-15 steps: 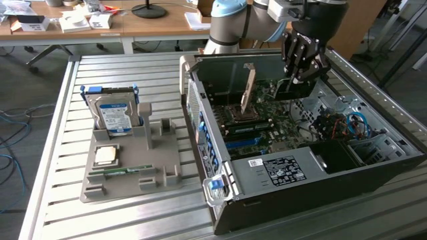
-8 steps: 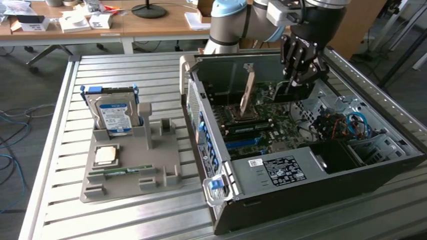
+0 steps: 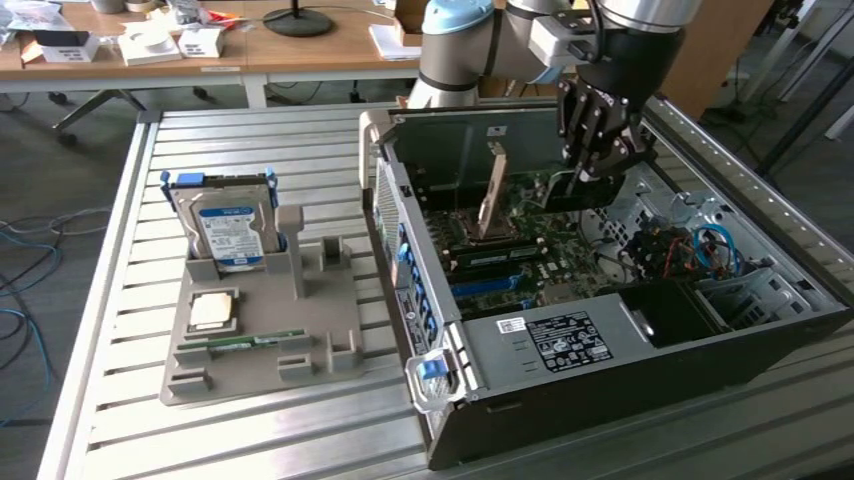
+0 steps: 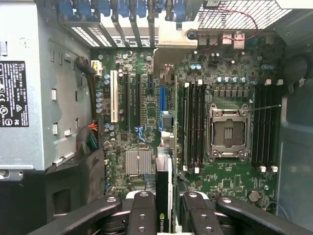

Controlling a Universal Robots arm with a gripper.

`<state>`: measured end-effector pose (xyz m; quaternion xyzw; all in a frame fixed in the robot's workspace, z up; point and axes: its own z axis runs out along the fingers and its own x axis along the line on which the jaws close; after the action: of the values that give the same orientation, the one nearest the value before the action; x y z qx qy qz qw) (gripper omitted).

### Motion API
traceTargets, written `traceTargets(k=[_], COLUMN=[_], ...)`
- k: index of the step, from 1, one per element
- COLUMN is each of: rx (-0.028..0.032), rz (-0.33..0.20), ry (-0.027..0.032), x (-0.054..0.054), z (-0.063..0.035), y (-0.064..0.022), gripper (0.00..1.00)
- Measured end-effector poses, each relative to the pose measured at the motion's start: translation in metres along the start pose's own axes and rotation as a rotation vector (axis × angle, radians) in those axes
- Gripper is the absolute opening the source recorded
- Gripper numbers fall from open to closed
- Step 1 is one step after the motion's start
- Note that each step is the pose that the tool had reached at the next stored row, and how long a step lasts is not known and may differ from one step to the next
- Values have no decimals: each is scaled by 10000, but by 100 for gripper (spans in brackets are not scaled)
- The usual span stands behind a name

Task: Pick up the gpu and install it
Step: 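Insert the gpu into the slot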

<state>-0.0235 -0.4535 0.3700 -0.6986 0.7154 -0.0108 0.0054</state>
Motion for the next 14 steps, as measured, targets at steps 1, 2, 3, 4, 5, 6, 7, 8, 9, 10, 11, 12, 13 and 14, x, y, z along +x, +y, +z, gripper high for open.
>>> traceTargets(k=[1, 2, 3, 4, 5, 6, 7, 8, 9, 10, 11, 12, 13, 14], rx=[0, 0, -1, 0, 0, 0, 0, -3, -11, -28, -57, -91, -129, -175], rz=[0, 0, 0, -1, -1, -1, -1, -2, -1, -2, -3, -2, -2, -2], ry=[1, 2, 2, 0, 1, 0, 0, 0, 0, 1, 1, 2, 3, 3], x=[0, 0, 0, 0, 0, 0, 0, 0, 0, 0, 0, 0, 0, 0], z=[1, 0, 1, 1, 1, 2, 2, 2, 2, 2, 2, 2, 3, 3], y=[0, 0, 0, 0, 0, 0, 0, 0, 0, -1, -2, -3, -5, -7], gripper=[26, 26, 26, 26, 26, 26, 26, 26, 26, 26, 26, 26, 26, 26])
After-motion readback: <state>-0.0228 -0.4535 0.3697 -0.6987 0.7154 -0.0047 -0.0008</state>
